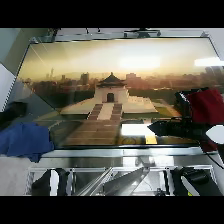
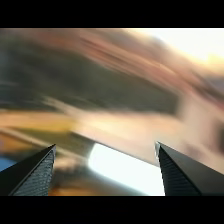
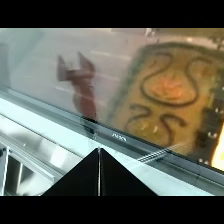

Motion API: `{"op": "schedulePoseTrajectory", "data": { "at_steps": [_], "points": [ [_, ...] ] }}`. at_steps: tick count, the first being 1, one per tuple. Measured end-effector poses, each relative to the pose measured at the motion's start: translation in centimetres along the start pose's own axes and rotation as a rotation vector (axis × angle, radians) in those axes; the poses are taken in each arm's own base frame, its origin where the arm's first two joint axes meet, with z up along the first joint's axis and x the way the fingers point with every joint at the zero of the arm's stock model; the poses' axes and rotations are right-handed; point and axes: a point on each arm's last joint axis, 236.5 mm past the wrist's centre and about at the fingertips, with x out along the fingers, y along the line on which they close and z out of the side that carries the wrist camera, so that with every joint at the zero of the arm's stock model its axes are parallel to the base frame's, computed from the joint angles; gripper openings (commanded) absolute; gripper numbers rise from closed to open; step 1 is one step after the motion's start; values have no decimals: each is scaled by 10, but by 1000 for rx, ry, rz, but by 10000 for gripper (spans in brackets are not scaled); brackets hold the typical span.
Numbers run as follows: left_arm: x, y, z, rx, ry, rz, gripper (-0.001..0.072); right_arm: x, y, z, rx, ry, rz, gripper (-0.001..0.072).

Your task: Fold the shirts.

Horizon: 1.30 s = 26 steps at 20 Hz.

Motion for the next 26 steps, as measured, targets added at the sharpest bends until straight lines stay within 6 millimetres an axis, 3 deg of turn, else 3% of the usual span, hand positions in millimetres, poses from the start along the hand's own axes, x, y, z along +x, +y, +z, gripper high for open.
{"op": "schedulePoseTrajectory", "data": {
  "at_steps": [3,6,9,12,16,21,22,23,24,26],
  "points": [
    [17,60,7,-102,23,131,709,1,-1,0,2,2,-1,13],
    [42,114,-3,-191,109,208,709,1,-1,0,4,5,-1,13],
    [60,154,-30,-243,252,250,709,1,-1,0,4,6,-1,13],
    [60,191,-75,-304,471,329,710,2,-1,0,5,6,-2,13],
    [58,222,-119,-362,686,400,710,2,-2,0,6,7,-3,13],
    [77,246,-150,-397,787,425,702,2,-2,0,6,8,-3,13],
    [81,249,-155,-401,801,424,548,2,-2,0,6,8,-3,13],
    [86,250,-160,-410,815,416,146,2,-2,0,7,8,-3,13],
    [91,249,-163,-424,822,402,18,2,-2,0,7,8,-3,13],
    [99,244,-158,-453,818,367,18,2,-2,0,7,7,-3,13]
  ]
}}
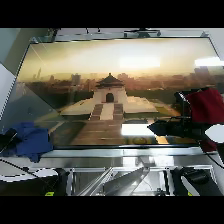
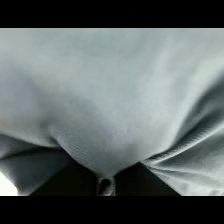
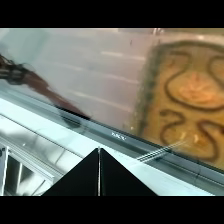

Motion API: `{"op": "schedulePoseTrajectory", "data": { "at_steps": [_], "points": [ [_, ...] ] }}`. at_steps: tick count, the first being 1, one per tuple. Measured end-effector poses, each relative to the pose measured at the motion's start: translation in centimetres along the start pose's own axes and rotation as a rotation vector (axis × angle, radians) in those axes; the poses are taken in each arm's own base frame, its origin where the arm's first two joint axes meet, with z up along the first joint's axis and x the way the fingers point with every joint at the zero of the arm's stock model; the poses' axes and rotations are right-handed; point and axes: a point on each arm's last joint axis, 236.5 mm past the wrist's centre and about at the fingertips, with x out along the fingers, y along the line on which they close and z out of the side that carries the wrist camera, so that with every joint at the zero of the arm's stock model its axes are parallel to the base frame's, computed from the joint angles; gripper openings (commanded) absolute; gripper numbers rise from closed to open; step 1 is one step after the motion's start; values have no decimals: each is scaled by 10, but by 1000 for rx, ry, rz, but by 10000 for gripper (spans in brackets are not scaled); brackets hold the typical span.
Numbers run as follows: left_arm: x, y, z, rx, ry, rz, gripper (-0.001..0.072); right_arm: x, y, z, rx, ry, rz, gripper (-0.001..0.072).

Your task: Fold the shirts.

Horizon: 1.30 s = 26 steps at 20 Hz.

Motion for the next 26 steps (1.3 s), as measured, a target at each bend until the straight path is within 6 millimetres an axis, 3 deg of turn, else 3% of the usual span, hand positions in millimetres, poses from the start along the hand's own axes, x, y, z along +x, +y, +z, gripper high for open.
{"op": "schedulePoseTrajectory", "data": {
  "at_steps": [2,4,7,9,12,15,17,18,19,20,23,24,25,26],
  "points": [
    [-11,-27,12,-7,-25,-108,17,0,0,0,0,0,0,13],
    [-37,-61,24,12,-77,-220,18,0,0,0,0,0,0,13],
    [-93,-137,29,125,-169,-408,19,0,0,0,0,0,0,13],
    [-126,-200,12,258,-209,-519,20,0,0,0,0,-1,0,13],
    [-149,-296,-49,513,-179,-629,20,0,0,0,0,-1,0,13],
    [-143,-377,-129,756,-97,-690,20,0,0,0,0,-2,0,13],
    [-128,-419,-181,885,-42,-714,21,0,0,1,0,-2,0,13],
    [-117,-437,-206,939,-16,-721,134,0,0,0,0,-2,0,13],
    [-106,-451,-228,985,5,-725,479,0,0,1,0,-2,0,13],
    [-93,-465,-250,1024,29,-729,714,0,0,0,0,-2,0,13],
    [-58,-486,-290,1096,71,-715,710,0,0,0,-1,-1,0,23],
    [-48,-489,-297,1106,83,-708,710,0,-1,1,-9,-2,-3,73],
    [-43,-490,-299,1106,90,-702,710,0,-2,2,-20,-8,-8,280],
    [-38,-490,-298,1104,97,-696,710,0,-4,4,-27,-16,-17,337]
  ]
}}
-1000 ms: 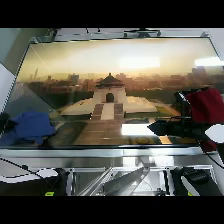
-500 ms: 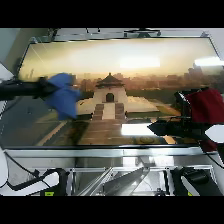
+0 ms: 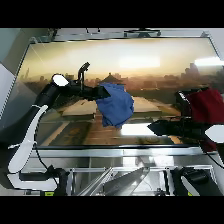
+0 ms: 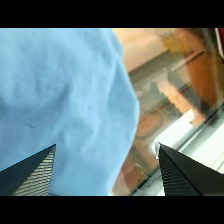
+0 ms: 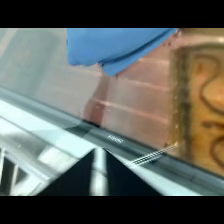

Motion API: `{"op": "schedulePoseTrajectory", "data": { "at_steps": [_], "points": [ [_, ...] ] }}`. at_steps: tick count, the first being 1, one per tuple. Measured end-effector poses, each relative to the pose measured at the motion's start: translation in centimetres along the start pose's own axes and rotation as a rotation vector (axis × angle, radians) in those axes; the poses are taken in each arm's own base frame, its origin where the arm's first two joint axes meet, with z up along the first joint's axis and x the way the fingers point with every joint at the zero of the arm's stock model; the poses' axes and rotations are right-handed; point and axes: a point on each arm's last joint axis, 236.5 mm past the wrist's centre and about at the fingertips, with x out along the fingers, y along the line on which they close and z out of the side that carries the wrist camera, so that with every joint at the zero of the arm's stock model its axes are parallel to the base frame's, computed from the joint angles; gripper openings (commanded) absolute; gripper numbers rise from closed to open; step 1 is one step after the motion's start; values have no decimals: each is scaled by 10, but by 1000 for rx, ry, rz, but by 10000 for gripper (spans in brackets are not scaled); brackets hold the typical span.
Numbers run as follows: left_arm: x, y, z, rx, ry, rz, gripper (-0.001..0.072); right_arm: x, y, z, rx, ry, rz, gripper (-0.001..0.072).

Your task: Fold the shirts.

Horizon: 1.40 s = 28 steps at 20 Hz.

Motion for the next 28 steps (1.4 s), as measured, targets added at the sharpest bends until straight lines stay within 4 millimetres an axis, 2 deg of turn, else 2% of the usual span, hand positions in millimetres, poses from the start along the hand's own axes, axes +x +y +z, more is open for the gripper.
{"op": "schedulePoseTrajectory", "data": {
  "at_steps": [3,4,5,9,11,12,13,15,17,19,22,23,24,25,26,27,28],
  "points": [
    [-6,20,-8,-48,40,0,709,5,-15,17,-19,-38,-39,351],
    [-9,28,-17,-77,68,-3,709,9,-21,24,-25,-36,-52,421],
    [-9,36,-30,-108,108,-9,709,15,-29,31,-39,-27,-67,529],
    [5,59,-101,-235,277,-28,708,50,-56,59,-113,55,-97,546],
    [17,63,-129,-262,323,-24,707,71,-65,74,-131,91,-84,545],
    [24,66,-136,-264,326,-13,686,80,-67,81,-135,103,-69,545],
    [31,68,-143,-263,325,2,655,92,-68,87,-130,114,-47,545],
    [44,68,-147,-253,302,24,531,112,-68,98,-110,124,7,544],
    [54,65,-142,-230,266,39,522,133,-67,104,-86,131,62,544],
    [64,63,-134,-191,227,62,341,151,-66,107,-63,135,109,540],
    [72,62,-129,-146,200,89,7,178,-65,106,-21,143,167,522],
    [74,60,-128,-141,198,88,2,185,-65,105,-9,147,182,520],
    [74,60,-128,-139,193,90,1,193,-65,103,0,154,194,452],
    [74,60,-126,-142,188,89,1,198,-65,103,10,158,204,329],
    [74,61,-125,-147,184,88,1,204,-64,103,23,160,215,248],
    [73,62,-124,-151,180,88,1,207,-63,104,35,157,227,108],
    [71,63,-122,-157,174,86,2,210,-61,106,46,153,239,13]
  ]
}}
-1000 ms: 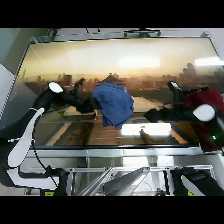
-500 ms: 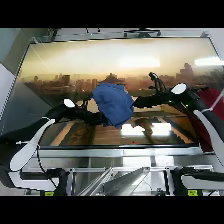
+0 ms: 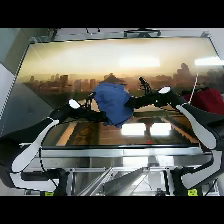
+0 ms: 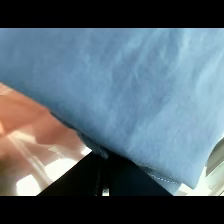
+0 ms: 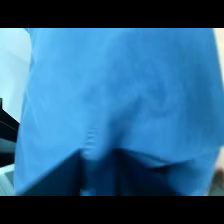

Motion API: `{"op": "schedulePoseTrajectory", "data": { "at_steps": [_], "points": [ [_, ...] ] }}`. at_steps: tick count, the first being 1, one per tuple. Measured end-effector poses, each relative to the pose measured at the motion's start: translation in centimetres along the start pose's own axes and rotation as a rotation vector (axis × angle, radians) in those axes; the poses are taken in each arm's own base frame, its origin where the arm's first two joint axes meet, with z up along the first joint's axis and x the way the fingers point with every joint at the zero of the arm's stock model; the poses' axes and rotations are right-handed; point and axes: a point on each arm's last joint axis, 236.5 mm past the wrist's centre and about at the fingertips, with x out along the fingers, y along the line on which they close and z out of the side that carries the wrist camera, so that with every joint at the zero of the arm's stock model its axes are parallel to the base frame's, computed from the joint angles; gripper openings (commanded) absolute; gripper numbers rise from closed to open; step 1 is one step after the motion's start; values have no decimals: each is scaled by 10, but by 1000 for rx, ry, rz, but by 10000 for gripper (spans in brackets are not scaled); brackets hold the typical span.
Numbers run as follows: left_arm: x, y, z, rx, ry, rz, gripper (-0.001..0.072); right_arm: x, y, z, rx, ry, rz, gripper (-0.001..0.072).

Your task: Fold the shirts.

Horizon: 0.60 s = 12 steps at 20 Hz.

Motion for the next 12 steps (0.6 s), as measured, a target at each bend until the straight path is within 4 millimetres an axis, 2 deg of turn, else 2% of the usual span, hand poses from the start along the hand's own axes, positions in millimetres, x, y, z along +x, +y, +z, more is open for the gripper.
{"op": "schedulePoseTrajectory", "data": {
  "at_steps": [3,6,8,10,12],
  "points": [
    [-19,-3,8,-4,-32,-15,2,-2,16,11,0,-13,55,13],
    [-67,-11,35,13,-149,-35,1,-24,50,31,-60,-37,129,13],
    [-118,-23,60,49,-263,-51,1,-53,86,49,-119,-81,195,13],
    [-180,-40,84,102,-400,-56,1,-91,128,67,-180,-154,264,13],
    [-246,-59,98,163,-537,-47,1,-135,168,79,-254,-235,311,13]
  ]
}}
